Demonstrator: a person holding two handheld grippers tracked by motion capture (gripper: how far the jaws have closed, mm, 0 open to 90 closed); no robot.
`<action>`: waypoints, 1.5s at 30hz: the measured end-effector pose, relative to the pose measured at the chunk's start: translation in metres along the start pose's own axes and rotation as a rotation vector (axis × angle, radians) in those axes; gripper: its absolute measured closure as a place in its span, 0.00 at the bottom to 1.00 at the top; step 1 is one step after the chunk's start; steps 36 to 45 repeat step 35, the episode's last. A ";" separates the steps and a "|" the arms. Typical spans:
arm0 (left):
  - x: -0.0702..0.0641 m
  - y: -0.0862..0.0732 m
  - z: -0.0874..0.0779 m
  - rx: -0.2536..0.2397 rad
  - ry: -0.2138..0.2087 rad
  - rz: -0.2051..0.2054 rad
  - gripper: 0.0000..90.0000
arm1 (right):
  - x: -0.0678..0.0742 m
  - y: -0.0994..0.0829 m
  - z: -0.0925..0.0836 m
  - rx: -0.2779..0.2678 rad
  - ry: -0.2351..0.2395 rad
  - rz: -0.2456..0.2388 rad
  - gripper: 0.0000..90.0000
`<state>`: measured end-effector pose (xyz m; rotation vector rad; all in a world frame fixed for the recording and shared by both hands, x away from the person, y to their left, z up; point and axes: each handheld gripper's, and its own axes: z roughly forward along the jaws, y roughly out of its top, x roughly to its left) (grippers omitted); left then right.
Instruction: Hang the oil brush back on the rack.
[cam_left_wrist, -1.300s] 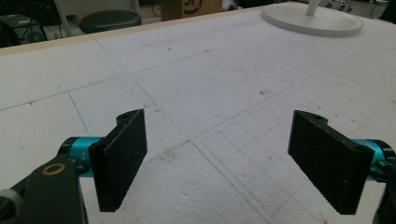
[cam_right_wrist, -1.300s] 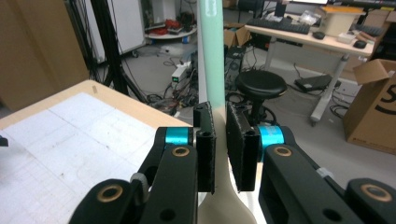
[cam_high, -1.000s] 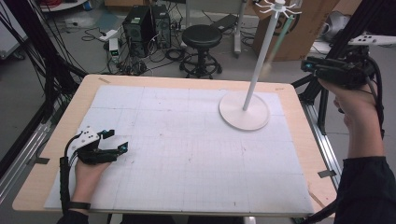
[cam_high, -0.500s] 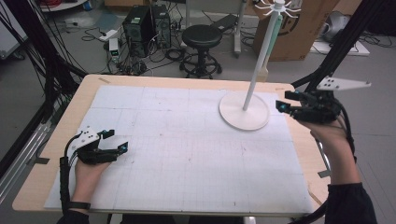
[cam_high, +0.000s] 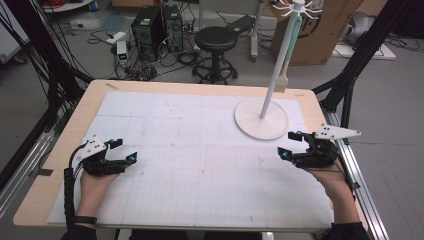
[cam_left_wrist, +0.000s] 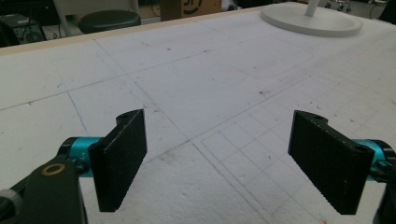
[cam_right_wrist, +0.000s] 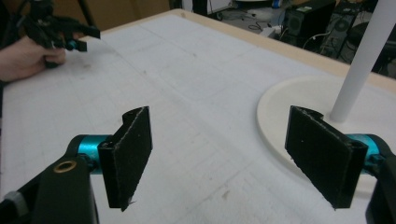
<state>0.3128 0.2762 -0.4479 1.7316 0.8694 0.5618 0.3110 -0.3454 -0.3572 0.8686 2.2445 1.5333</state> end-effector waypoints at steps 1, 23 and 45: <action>0.000 0.000 0.000 0.000 0.000 -0.001 0.22 | 0.000 -0.007 0.003 0.006 0.002 0.005 0.24; -0.001 0.000 0.001 0.005 0.006 0.008 0.22 | -0.007 -0.079 0.032 0.112 -0.063 0.117 0.22; -0.001 0.000 0.001 0.006 0.007 0.008 0.22 | -0.010 -0.083 0.033 0.101 -0.074 0.146 0.22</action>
